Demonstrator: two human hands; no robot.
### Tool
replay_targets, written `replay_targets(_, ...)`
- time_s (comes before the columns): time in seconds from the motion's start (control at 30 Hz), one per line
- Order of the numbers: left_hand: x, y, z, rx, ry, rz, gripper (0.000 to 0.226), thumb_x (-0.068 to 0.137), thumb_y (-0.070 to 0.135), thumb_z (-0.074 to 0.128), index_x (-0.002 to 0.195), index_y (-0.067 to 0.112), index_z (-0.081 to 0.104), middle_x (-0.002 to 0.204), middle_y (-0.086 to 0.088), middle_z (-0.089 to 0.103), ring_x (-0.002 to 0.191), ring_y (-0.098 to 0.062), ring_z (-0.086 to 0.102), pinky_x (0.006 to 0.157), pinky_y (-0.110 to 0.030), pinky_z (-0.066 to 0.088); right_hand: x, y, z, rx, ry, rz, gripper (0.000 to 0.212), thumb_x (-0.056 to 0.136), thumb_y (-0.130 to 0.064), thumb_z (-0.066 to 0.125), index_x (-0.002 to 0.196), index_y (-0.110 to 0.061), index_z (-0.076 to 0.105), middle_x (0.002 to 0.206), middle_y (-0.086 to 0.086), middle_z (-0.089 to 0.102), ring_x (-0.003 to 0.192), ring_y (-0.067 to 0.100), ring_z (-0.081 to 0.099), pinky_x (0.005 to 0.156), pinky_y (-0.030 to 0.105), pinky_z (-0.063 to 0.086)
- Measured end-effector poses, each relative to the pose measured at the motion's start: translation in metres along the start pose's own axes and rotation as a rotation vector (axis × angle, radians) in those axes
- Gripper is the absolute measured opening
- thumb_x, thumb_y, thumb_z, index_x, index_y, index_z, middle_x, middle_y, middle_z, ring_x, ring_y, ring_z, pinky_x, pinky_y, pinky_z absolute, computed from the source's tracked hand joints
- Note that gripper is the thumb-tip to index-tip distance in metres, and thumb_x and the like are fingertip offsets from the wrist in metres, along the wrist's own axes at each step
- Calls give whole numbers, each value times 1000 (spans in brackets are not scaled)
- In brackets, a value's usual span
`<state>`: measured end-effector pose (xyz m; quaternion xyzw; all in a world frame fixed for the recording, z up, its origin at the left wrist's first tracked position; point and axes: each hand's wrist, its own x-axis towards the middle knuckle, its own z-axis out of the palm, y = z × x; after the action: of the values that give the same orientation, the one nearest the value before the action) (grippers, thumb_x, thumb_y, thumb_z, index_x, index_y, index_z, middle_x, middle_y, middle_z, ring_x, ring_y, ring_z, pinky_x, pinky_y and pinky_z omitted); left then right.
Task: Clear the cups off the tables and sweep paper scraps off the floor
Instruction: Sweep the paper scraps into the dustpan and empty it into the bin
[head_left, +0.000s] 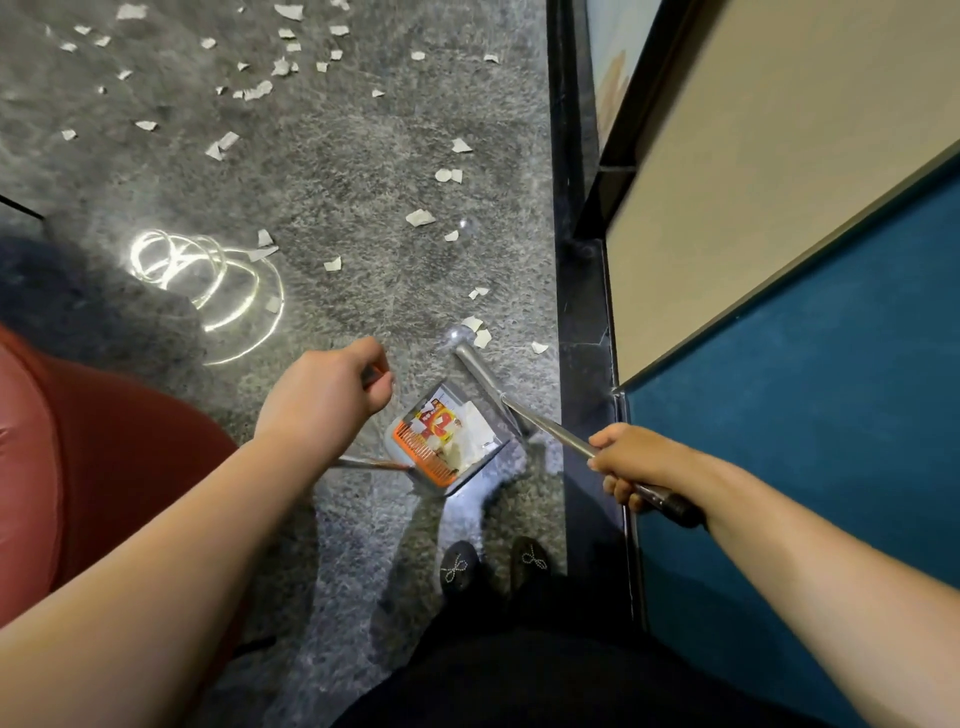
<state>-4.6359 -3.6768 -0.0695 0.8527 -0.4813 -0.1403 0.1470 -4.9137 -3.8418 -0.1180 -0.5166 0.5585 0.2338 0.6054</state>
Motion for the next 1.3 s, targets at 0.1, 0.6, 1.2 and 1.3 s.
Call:
replay_targets(0.1, 9, -6, -7, -1, 25, -6, 12, 86, 29, 69, 89, 19, 63, 74, -10, 69, 71, -33, 65, 63, -41, 54, 3, -6, -5, 10, 12, -37, 14, 92, -2, 40, 85, -12, 45, 50, 7, 37, 37, 13, 32, 37, 19, 29)
replay_targets(0.6, 127, -8, -24, 45, 53, -71, 11, 85, 31, 69, 90, 22, 65, 76, -9, 70, 77, -33, 66, 66, -44, 56, 73, -84, -87, 150, 148, -8, 20, 94, -2, 42, 111, -10, 50, 56, 7, 41, 38, 12, 36, 37, 18, 32)
replay_targets(1.2, 204, -16, -27, 92, 74, -191, 13, 83, 30, 71, 83, 22, 60, 65, -7, 66, 64, -32, 64, 58, -40, 53, 177, -183, -101, -82, -14, 31, 27, 93, 2, 40, 118, -3, 45, 57, 13, 47, 43, 20, 40, 44, 28, 35)
replay_targets(1.3, 204, -17, -27, 84, 61, -199, 13, 83, 32, 69, 82, 23, 59, 66, -6, 66, 64, -31, 64, 59, -40, 53, 185, -192, -95, -122, -27, -29, 38, 93, -1, 42, 131, 0, 41, 60, 14, 48, 41, 20, 41, 43, 27, 36)
